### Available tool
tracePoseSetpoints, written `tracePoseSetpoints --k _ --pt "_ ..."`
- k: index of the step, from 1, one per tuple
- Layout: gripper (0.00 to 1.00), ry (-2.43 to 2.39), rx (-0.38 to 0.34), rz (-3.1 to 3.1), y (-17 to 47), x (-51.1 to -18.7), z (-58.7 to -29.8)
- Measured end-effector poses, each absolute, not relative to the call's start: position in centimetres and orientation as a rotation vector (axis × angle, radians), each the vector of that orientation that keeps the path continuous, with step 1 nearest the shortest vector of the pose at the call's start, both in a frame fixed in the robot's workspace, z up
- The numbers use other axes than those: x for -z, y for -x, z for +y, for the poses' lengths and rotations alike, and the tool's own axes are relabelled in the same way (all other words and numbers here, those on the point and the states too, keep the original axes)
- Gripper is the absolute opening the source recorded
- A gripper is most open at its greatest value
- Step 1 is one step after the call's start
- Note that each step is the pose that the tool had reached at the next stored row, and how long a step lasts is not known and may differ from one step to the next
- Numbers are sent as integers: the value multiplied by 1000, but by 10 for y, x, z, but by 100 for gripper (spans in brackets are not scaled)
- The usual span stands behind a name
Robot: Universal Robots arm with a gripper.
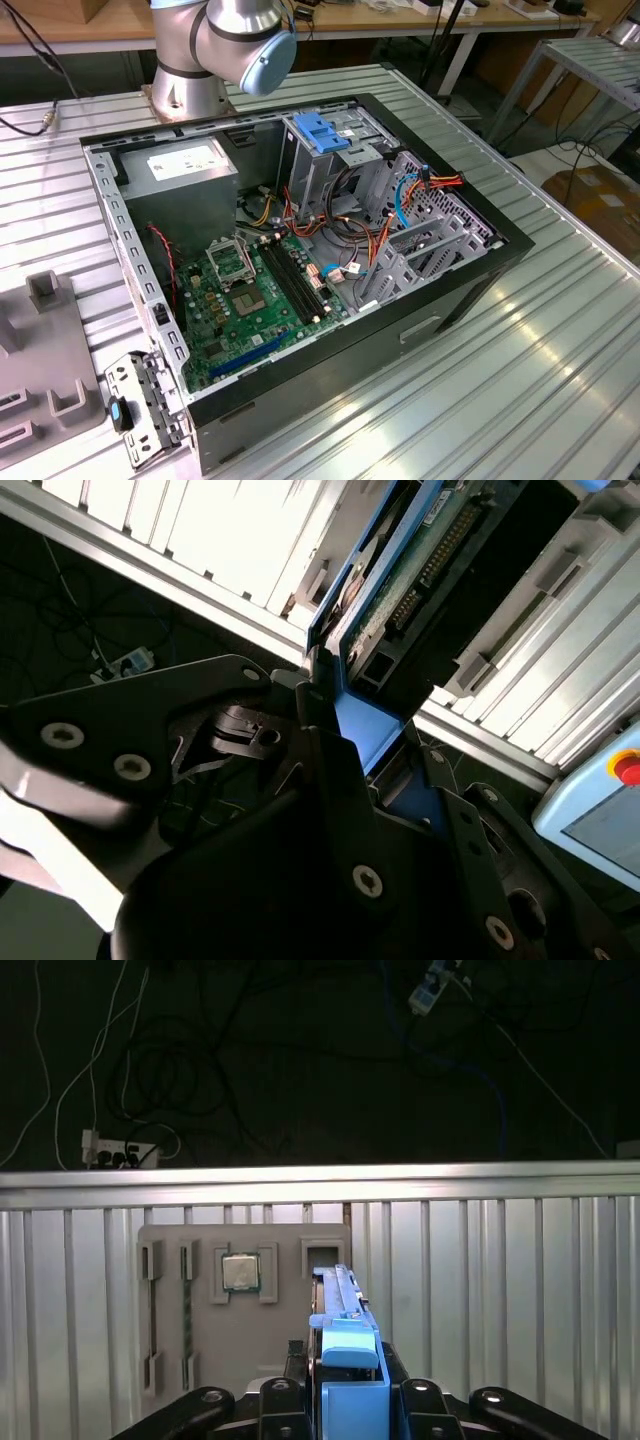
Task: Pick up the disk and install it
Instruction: 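Pick up the disk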
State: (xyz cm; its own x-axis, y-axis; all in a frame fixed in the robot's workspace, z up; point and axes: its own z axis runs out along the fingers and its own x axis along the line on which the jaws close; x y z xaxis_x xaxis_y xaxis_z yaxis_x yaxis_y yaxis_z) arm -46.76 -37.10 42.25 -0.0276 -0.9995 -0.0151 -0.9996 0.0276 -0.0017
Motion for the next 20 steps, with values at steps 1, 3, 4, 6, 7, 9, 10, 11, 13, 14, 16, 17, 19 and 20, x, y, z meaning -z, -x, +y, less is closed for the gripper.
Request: tracePoseSetpoints --k 1,3,4,6,7,9,10,11,13,14,16,17,19,20 --pt "37 2182 -15 2243 468 -425 -371" --pt "37 2182 -15 2243 468 -428 -371" --pt "37 2182 -15 2243 468 -429 -371" --pt "37 2182 -15 2243 468 -431 -371" --pt "37 2182 -15 2243 468 -432 -371" --pt "37 2182 -15 2243 468 -434 -371" --pt "37 2182 -14 2243 468 -435 -371" --pt "37 2182 -15 2243 468 -436 -371" --pt "37 2182 -15 2243 468 -438 -371" --pt "37 2182 -15 2243 468 -439 -371" --pt "37 2182 -15 2243 468 -442 -371" --pt "37 2182 -14 2243 468 -444 -371" --pt "37 2182 -15 2243 468 -448 -371" --pt "37 2182 -15 2243 468 -449 -371"
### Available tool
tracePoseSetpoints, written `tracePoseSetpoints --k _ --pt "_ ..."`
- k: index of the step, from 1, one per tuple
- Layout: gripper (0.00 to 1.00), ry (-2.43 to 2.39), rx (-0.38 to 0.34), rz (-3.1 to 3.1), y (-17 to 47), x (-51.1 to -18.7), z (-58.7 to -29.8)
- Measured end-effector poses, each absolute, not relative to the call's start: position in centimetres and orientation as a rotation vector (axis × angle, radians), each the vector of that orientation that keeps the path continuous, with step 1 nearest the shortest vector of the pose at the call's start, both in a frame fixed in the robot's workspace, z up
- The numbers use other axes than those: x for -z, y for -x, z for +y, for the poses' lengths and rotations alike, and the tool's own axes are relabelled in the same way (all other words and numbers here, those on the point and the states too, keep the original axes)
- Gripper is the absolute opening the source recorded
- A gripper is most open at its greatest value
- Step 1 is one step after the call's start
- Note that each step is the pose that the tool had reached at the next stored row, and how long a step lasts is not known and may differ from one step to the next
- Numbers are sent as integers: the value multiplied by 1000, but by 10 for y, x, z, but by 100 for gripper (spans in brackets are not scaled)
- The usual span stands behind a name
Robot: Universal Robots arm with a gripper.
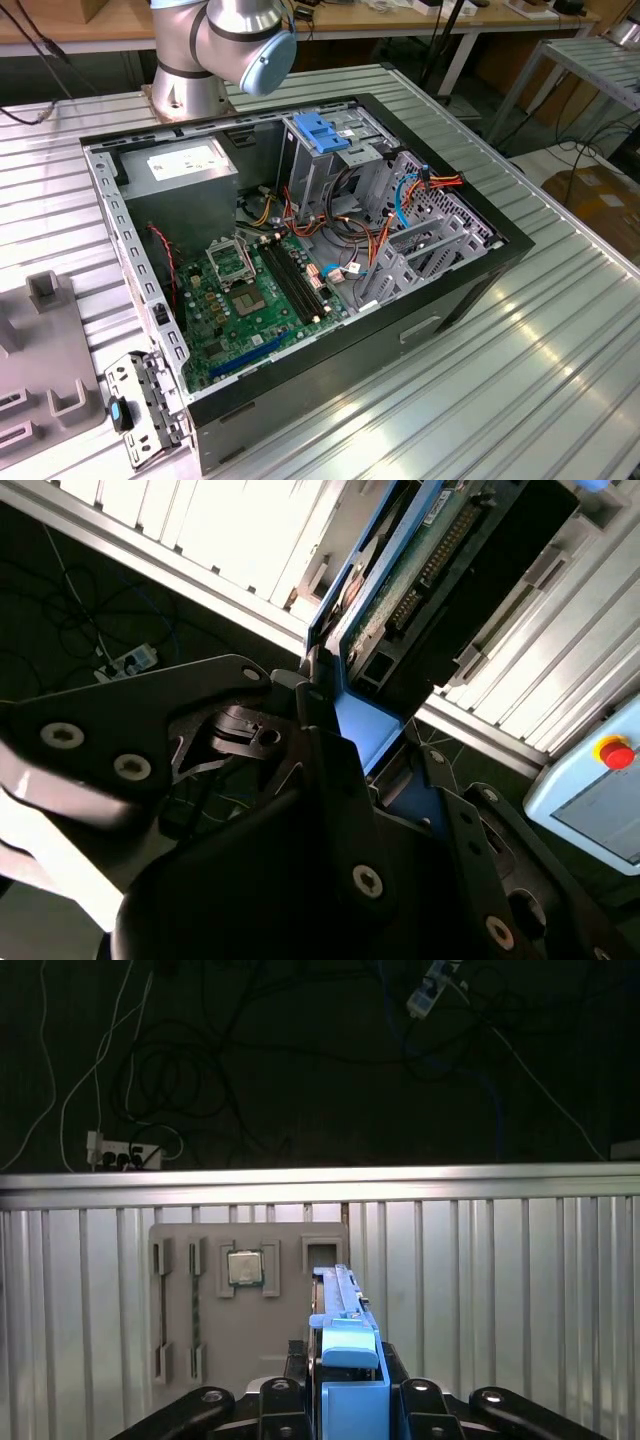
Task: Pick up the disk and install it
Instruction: 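Pick up the disk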
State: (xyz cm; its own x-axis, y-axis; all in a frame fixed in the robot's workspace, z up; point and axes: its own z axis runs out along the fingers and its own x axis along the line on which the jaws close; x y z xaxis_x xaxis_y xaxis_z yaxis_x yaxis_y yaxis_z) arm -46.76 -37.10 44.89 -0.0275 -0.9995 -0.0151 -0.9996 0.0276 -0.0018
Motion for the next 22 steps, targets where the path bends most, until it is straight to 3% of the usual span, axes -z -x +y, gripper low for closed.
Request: tracePoseSetpoints --k 22 --pt "37 2182 -15 2243 468 -485 -371"
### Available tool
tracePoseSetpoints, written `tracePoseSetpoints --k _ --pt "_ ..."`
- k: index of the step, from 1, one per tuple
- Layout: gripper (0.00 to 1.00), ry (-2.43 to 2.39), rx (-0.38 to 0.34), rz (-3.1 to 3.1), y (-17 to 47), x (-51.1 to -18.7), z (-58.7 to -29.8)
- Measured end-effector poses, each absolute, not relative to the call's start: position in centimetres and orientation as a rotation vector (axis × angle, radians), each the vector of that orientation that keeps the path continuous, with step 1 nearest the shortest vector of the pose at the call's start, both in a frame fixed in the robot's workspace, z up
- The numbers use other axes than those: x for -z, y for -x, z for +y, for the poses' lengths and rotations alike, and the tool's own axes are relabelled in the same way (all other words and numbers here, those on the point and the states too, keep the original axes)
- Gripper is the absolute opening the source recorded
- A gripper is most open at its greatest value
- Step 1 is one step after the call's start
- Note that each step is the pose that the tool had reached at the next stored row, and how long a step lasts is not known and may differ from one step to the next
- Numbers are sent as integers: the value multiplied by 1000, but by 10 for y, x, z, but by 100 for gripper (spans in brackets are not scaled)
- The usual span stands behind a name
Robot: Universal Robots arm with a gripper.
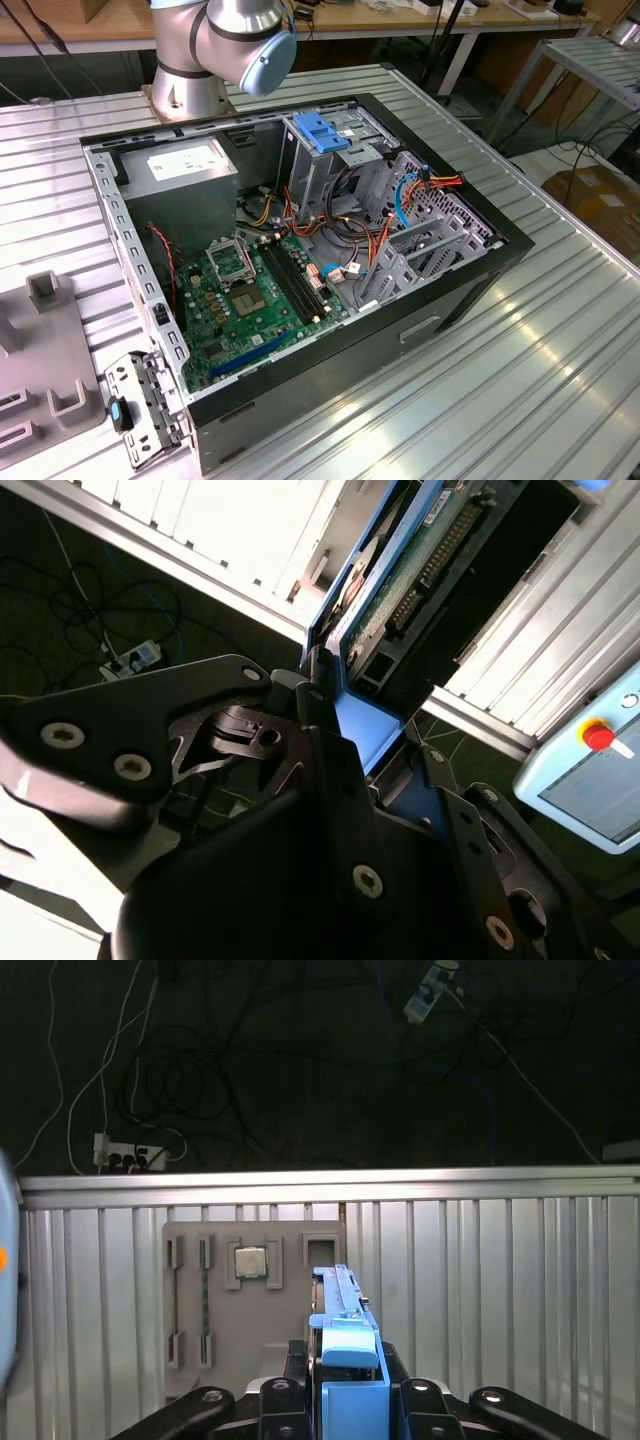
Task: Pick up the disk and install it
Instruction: 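Pick up the disk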
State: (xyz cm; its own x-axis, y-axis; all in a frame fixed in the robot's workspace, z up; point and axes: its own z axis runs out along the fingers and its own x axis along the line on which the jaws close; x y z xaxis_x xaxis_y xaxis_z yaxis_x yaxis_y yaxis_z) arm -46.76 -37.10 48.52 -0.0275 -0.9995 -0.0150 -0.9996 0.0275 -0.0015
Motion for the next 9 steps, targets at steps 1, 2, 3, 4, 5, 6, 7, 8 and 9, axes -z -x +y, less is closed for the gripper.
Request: tracePoseSetpoints --k 1,2,3,4,5,6,7,8,9 --pt "37 2182 -15 2243 468 -487 -371" --pt "37 2182 -15 2243 468 -488 -371" --pt "37 2182 -15 2243 468 -489 -371" --pt "37 2182 -15 2243 468 -491 -371" --pt "37 2182 -15 2243 468 -492 -371" --pt "37 2182 -15 2243 468 -493 -371" --pt "37 2182 -15 2243 468 -493 -371" --pt "37 2182 -15 2243 468 -493 -371" --pt "37 2182 -15 2243 468 -493 -371"
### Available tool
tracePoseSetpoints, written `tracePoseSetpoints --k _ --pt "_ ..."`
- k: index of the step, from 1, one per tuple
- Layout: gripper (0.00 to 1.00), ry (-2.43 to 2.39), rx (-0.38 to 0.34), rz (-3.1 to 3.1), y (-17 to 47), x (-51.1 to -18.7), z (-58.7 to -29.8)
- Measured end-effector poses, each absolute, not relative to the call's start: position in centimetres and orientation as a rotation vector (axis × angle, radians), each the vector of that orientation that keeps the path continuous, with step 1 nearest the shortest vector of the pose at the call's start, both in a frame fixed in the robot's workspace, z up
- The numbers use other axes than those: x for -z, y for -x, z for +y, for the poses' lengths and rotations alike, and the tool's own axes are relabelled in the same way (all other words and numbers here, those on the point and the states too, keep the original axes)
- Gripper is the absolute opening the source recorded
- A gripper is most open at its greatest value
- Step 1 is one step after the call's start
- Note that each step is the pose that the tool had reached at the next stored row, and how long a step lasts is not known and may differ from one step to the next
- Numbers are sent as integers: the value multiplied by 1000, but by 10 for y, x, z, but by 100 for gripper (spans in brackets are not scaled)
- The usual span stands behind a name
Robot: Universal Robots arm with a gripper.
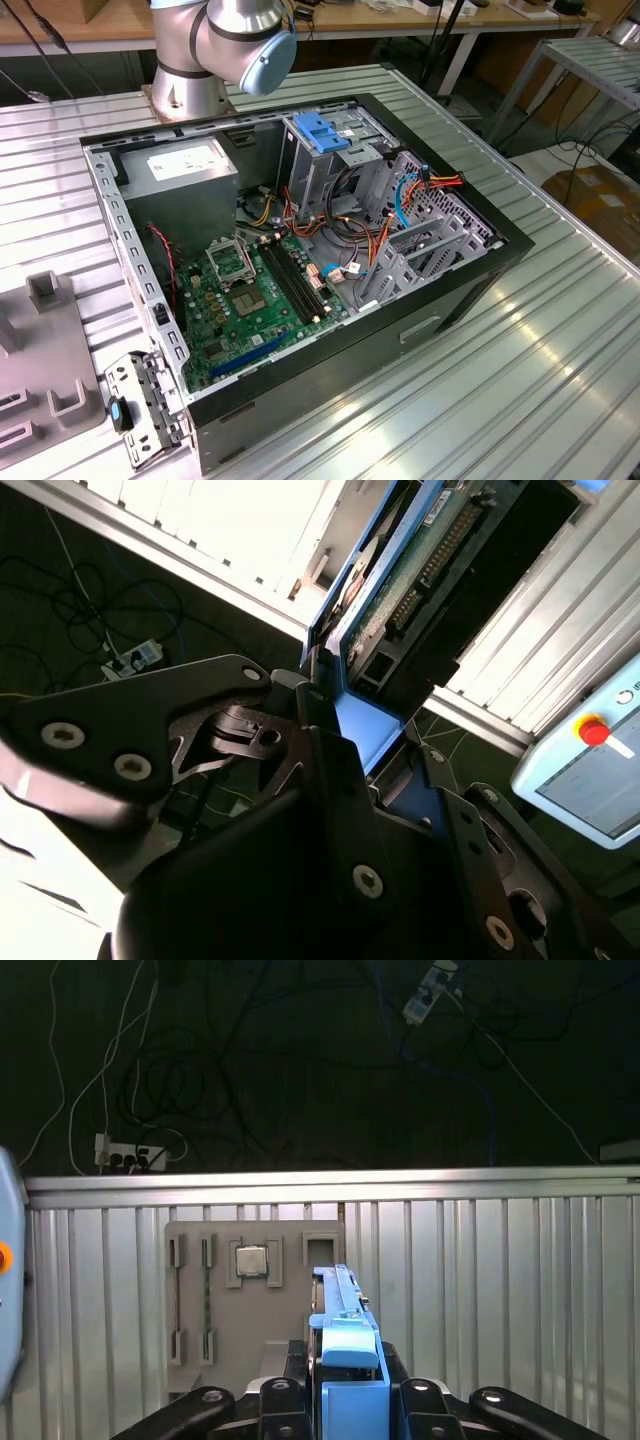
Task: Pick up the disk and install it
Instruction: 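Pick up the disk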
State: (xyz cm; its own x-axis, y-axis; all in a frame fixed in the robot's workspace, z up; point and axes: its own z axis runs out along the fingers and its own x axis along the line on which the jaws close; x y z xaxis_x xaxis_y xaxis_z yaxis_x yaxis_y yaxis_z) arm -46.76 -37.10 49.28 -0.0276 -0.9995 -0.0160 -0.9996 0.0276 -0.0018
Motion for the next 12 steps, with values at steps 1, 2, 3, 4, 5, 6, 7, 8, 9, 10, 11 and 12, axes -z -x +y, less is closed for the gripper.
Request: tracePoseSetpoints --k 1,2,3,4,5,6,7,8,9,10,11,12 --pt "37 2182 -16 2243 468 -493 -371" --pt "37 2182 -16 2243 468 -493 -371" --pt "37 2182 -16 2243 468 -493 -371" --pt "37 2182 -16 2243 468 -493 -371" --pt "37 2181 -16 2243 468 -493 -371" --pt "37 2181 -16 2243 468 -493 -371" --pt "37 2181 -16 2242 468 -493 -371" --pt "37 2181 -16 2242 467 -493 -371" --pt "37 2182 -16 2242 466 -493 -371" --pt "37 2181 -16 2242 465 -493 -371" --pt "37 2181 -16 2242 465 -493 -371" --pt "37 2181 -16 2243 464 -493 -371"
